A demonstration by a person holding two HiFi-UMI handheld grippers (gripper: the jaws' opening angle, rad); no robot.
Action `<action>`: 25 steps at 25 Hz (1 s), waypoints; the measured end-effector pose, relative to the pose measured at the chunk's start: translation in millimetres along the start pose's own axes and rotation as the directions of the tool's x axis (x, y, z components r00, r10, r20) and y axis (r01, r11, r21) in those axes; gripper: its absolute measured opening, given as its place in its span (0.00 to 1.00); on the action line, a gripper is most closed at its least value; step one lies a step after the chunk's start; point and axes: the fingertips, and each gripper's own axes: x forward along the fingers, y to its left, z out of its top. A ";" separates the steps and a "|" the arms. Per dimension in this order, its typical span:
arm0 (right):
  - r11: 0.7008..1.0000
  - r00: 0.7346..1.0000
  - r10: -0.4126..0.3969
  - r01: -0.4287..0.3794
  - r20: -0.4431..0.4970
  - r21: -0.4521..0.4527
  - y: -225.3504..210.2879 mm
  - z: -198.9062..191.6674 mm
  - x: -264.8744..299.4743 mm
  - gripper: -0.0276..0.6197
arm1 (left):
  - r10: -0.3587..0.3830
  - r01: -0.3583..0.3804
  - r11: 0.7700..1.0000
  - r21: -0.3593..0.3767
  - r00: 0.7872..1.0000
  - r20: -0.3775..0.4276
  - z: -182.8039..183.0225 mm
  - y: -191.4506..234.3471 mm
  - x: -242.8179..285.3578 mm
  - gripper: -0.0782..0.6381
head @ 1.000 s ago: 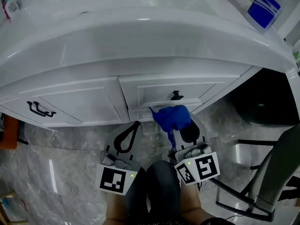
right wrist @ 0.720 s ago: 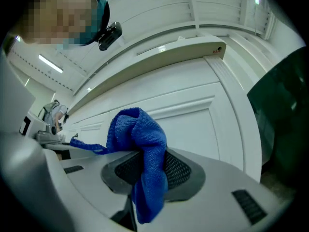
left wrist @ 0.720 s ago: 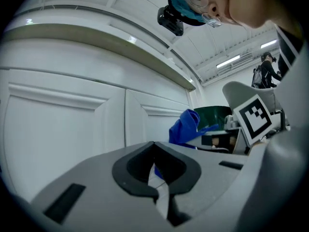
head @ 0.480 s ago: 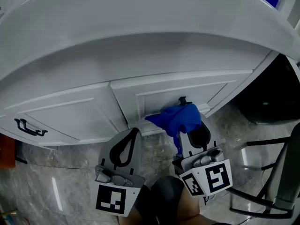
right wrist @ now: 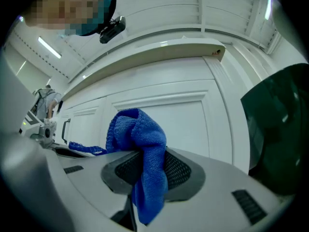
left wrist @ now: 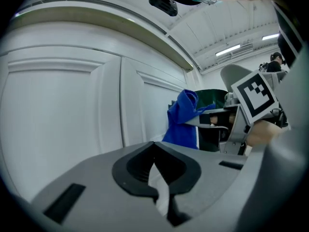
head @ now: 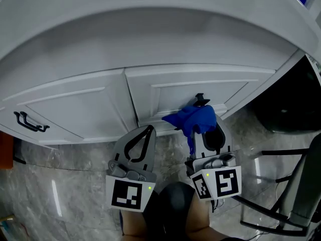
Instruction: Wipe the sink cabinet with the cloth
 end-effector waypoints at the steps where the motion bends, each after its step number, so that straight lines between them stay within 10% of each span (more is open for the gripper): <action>1: 1.000 1.000 -0.006 0.006 0.005 0.012 -1.6 2.3 -1.3 0.22 | -0.008 0.008 1.000 0.006 1.000 -0.001 -0.3 -0.6 -0.8 0.11; 14: 0.979 0.951 0.206 -0.203 0.230 -0.037 75.2 122.9 17.4 0.22 | 0.021 -0.020 0.999 -0.046 1.000 0.023 7.9 5.8 -20.2 0.11; 25: 0.959 0.930 0.280 -0.262 0.237 -0.105 113.1 122.7 33.1 0.22 | 0.042 -0.039 0.992 -0.124 0.999 0.027 2.4 14.1 -27.2 0.11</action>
